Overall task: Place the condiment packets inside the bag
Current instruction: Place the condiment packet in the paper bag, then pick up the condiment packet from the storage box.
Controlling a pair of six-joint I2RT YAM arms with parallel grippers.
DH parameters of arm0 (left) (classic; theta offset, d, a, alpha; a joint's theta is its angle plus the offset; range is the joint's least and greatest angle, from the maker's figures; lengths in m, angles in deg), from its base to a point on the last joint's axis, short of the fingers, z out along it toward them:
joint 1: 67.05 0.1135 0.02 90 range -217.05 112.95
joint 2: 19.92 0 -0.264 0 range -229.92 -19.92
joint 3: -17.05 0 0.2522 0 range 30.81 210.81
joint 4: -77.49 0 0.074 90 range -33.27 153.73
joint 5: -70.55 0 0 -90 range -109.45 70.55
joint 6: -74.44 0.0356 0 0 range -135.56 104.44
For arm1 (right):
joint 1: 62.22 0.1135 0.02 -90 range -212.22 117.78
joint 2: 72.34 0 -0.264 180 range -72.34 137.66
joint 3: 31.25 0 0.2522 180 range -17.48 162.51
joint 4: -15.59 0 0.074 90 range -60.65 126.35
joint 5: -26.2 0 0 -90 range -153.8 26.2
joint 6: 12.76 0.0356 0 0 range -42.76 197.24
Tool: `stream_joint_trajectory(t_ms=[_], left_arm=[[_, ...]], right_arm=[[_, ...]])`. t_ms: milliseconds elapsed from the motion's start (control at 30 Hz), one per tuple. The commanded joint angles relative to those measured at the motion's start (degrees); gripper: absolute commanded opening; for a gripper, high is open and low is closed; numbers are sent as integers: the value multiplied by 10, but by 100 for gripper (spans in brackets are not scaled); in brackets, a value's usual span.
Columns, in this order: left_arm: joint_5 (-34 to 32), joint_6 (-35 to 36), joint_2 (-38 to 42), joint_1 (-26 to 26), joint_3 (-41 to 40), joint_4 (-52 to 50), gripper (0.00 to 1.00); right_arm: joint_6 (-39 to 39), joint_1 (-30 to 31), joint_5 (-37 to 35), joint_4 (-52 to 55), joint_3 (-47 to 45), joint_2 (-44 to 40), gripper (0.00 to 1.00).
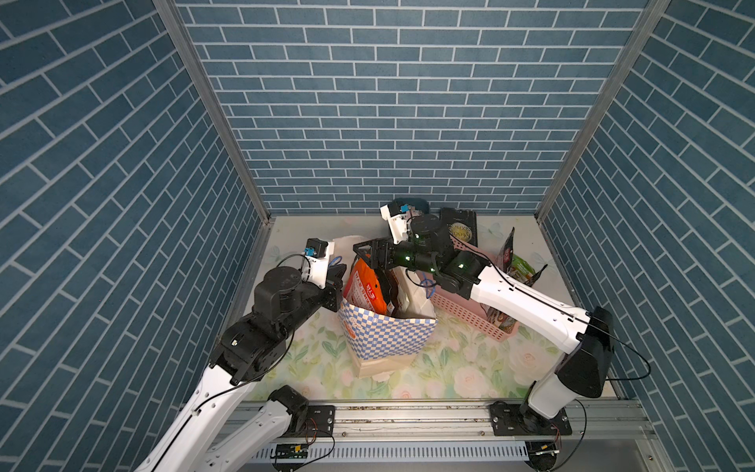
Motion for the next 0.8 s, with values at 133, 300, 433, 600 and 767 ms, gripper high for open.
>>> stream_joint_trajectory(t_ms=[133,300,433,600,767], left_arm=[[15,5,11,4,-4,36,0],[18,5,12,3,-12,30,0],[13,8,16,4,-12,23,0],[9,9,24,4,-10,28,0],[12,7,25,4,-11,29,0]], right_arm=[[-57,-60,-26,129,12,-91,79],[-63,-147,-100,279,-19,-165,77],[-62,-221,-210,413,-35,-220,76],[-69,-327,-227,475,-91,-267,76],[-71,-371,-206,450,-133,-257,75]])
